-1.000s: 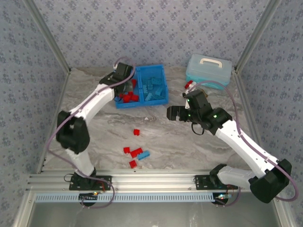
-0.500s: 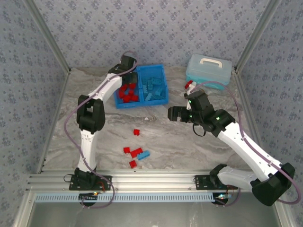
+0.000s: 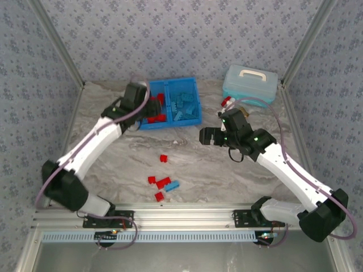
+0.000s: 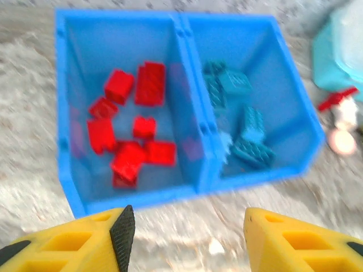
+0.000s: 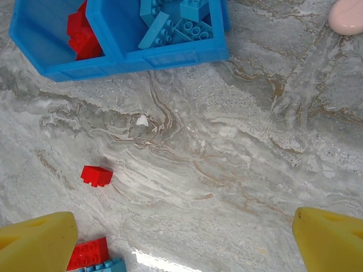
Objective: Sort the legos into containers by color
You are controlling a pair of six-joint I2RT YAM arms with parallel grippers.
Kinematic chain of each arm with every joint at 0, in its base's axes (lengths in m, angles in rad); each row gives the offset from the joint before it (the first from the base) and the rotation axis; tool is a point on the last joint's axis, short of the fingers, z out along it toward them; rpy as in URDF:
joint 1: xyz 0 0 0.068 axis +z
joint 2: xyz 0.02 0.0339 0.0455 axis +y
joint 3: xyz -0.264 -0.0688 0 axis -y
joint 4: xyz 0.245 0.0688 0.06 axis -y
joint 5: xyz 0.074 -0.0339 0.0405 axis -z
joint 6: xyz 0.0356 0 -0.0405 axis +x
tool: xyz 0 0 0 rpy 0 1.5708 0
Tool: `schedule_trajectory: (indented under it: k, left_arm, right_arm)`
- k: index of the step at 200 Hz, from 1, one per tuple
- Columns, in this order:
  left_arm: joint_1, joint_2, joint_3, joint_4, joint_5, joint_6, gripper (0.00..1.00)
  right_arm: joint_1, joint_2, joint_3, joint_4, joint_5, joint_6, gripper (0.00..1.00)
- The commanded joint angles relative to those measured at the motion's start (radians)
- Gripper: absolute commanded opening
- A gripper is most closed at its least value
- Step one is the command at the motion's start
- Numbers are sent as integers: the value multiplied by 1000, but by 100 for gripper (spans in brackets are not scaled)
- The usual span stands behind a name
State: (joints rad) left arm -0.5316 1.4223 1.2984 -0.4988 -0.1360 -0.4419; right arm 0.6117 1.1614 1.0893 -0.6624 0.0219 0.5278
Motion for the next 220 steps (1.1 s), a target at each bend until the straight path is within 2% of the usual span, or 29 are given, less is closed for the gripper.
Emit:
schedule_trajectory:
  k: [1,32,49,76,106,138,181,220]
  left_arm:
    - [-81,-30,-174,-15,-35,-70,55]
    - [-202,-42,-334,34,-60,-128,56]
    - [-243,-4,-371,53,-70,-135,61]
    - [-281,94,-378,71,-103,-127,68]
    - [-295,208,-357,110,-101,-124,69]
    - [-297,273,-341,118,-117,-139,58]
    - [-300,251,-339,108,-136,-138,37]
    - [-298,129,-248,15,-188,-85,33]
  right_arm:
    - [7,39,35,18,-7,6,100]
    - [15,66,44,21,-19,8,100]
    - [19,64,40,16,-12,12,100]
    - [25,59,35,5,-8,15,100]
    - [31,49,32,-1,3,21,100]
    - [41,29,26,-9,21,26,100]
    - [41,21,15,-7,25,28,100]
    - [42,18,22,-9,27,25,100]
